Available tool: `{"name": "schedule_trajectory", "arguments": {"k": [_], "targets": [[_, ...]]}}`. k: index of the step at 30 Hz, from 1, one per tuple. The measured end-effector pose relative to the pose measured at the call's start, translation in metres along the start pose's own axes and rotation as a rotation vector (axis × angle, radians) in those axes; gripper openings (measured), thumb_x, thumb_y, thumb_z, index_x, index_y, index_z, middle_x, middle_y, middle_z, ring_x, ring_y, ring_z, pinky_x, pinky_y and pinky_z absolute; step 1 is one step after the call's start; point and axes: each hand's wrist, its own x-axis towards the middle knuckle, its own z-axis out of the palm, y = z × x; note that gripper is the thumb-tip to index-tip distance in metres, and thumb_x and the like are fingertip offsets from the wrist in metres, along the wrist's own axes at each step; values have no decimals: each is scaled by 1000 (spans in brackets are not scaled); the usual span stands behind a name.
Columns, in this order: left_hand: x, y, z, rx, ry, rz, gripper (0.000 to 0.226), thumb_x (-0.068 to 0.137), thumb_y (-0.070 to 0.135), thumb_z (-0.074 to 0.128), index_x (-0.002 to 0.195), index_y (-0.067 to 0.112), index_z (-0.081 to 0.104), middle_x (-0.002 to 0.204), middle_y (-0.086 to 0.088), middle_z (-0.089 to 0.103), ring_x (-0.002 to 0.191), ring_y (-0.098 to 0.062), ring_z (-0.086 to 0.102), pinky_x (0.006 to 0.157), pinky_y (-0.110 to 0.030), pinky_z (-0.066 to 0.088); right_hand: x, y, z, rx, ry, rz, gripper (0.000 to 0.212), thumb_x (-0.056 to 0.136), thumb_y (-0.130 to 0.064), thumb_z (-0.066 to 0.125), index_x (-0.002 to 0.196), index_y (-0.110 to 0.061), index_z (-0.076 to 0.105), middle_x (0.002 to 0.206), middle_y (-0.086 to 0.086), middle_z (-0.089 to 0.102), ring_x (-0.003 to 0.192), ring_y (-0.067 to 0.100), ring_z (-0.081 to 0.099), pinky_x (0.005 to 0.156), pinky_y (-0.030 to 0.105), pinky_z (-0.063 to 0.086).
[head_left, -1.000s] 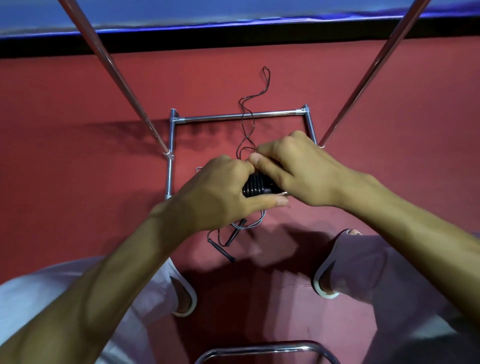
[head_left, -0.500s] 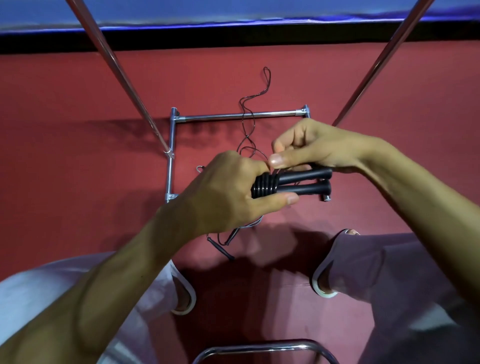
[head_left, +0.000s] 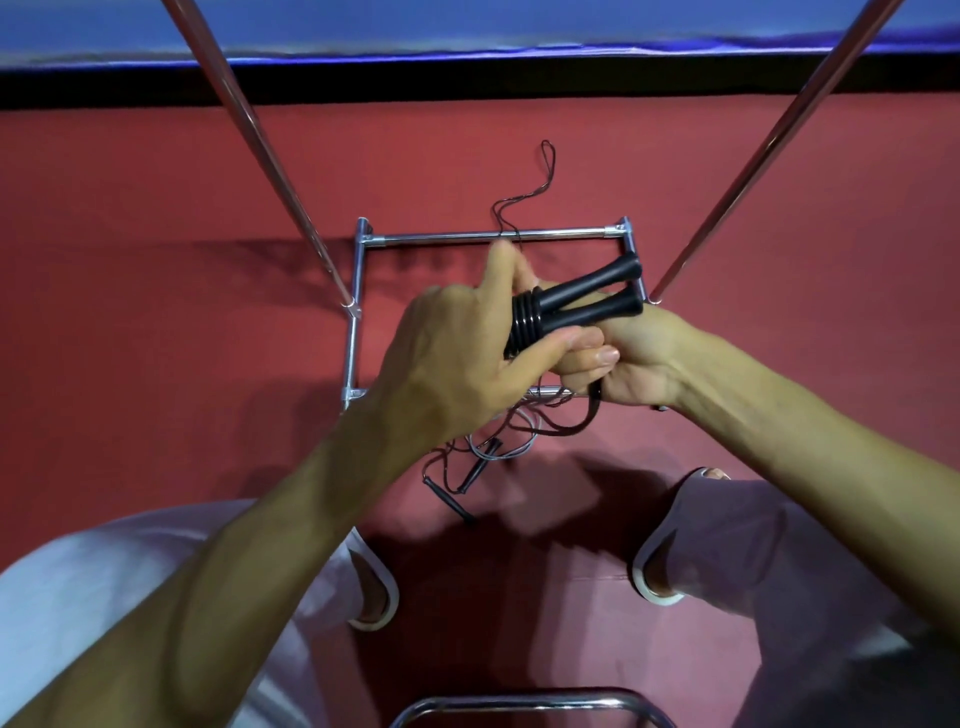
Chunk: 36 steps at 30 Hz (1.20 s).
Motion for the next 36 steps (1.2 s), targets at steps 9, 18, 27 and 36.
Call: {"name": "schedule_trajectory", "arguments": {"k": [9,18,27,36], "targets": [[1,-6,3,74,5,98,34,97,50,56,95,17,62,52,3,48,49,-23,51,52,-39,44,-4,-1,9,-254,36,106,34,94,-5,33,67,-15,50,50,-5,35,37,3,29,44,17,12],[21,-32,-3,-578,214,-571,51,98,40,61,82,-9,63,49,2,37,39,-14,33,44,-25,27,-16,-12,-5,-1086,419,-735,23,84,-15,83,85,-9,61,70,2,62,56,16,56,55,33,52],[21,-26,-13,-817,92,-730,44,100,39,60,69,10,48,49,-4,32,36,-12,22,39,-15,17,-38,-37,1,-602,233,-225,17,88,-13,70,83,3,70,60,3,64,37,8,48,38,15,36],[18,-36,1,-302,155,-454,58,91,53,59,58,6,49,49,-3,34,51,-24,38,54,-44,40,-33,-35,-4,-839,232,-350,12,100,-14,63,101,-2,60,53,5,54,39,13,31,38,19,23]]}}
